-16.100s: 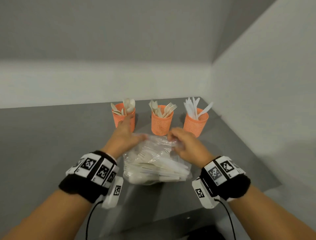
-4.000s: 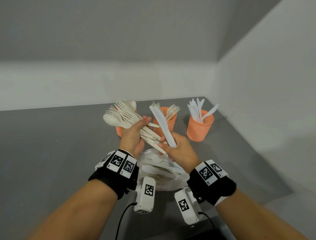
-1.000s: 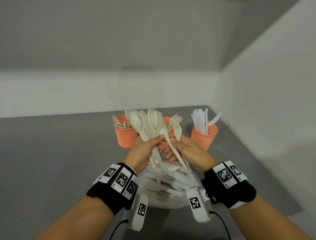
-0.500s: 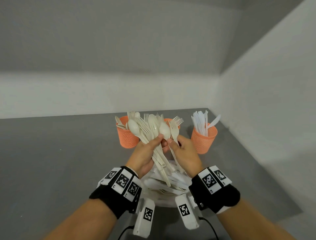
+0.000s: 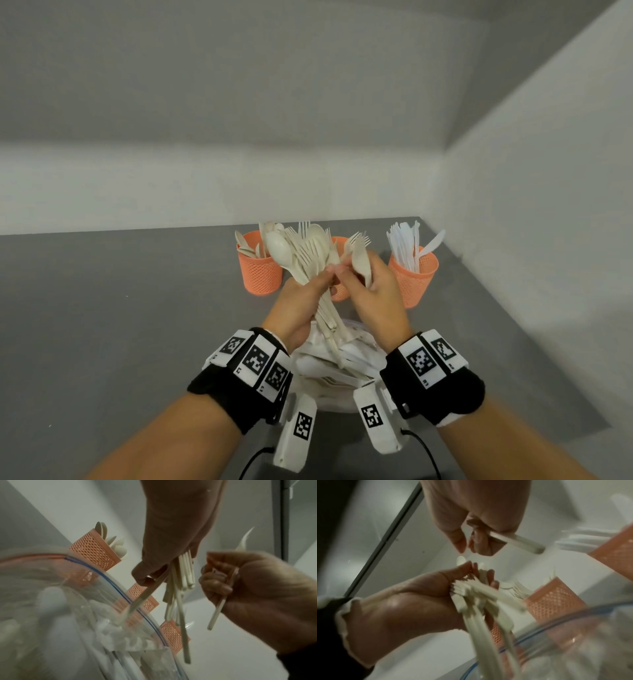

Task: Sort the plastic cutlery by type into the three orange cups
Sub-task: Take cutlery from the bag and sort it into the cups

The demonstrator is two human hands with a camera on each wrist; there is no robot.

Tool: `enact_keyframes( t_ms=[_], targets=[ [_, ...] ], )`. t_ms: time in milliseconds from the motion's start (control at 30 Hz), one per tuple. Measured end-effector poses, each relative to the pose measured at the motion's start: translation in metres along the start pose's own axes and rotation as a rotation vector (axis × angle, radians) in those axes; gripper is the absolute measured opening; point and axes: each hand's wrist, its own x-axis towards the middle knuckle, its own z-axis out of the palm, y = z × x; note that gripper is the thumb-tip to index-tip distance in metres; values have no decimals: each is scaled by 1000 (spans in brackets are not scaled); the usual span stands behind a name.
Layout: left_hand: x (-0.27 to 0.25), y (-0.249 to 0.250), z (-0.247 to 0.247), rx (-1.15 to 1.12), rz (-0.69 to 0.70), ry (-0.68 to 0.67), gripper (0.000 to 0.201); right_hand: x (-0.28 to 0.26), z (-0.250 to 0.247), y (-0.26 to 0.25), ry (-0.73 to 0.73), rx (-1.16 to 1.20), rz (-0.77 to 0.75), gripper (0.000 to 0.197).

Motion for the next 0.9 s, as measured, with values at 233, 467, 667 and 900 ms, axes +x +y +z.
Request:
enact_keyframes(
  t_ms=[233, 467, 667, 900],
  targets=[
    [-13, -2, 7, 223, 119, -83, 29, 4, 5, -9, -160, -209, 86, 37],
    [-24, 5, 3, 199, 99, -278, 26, 8, 3, -4, -232, -51, 218, 28],
    [-27, 7, -4, 183, 94, -291, 24, 4, 5, -2, -297, -12, 177, 33],
    [-31, 5, -13, 125, 55, -321, 28, 3, 11, 1, -258, 111, 222, 23]
  ],
)
